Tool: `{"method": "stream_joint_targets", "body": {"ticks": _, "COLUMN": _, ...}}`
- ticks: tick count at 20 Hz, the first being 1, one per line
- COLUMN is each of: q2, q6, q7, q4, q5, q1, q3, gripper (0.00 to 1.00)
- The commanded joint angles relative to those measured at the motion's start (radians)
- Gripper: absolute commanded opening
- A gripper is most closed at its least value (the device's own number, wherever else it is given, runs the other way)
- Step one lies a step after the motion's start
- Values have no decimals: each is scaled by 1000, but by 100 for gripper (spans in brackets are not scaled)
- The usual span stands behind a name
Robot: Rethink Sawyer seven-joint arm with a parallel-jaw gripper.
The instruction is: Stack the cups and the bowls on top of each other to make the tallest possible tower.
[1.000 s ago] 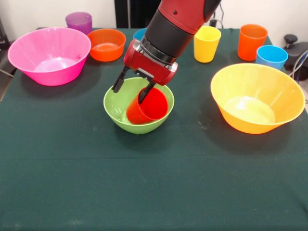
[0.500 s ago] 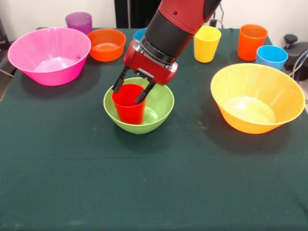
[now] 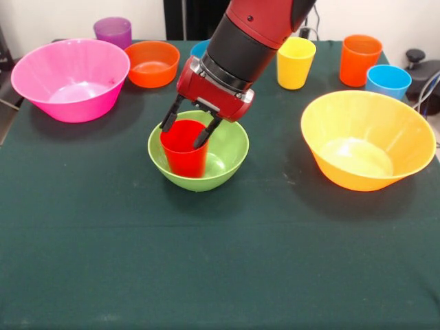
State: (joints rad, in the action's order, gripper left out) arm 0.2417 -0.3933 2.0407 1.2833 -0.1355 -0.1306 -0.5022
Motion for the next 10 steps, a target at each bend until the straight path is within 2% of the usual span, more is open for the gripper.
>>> {"method": "stream_joint_targets", "body": {"ticks": 1, "q2": -21, "q6": -45, "q7": 0, "q4": 7, "q5": -33, "q1": 4, "q3": 145, "gripper": 100}}
{"method": "stream_joint_targets", "body": {"ticks": 3, "q2": -12, "q6": -47, "q7": -1, "q4": 12, "q5": -35, "q1": 0, "q3": 141, "gripper": 100}}
{"method": "stream_joint_targets", "body": {"ticks": 5, "q2": 37, "q6": -103, "q7": -33, "q4": 38, "q5": -28, "q1": 7, "q3": 157, "gripper": 100}}
{"method": "stream_joint_targets", "body": {"ticks": 10, "q2": 300, "q6": -288, "q7": -161, "q4": 178, "q5": -3, "q1": 38, "q3": 220, "gripper": 100}}
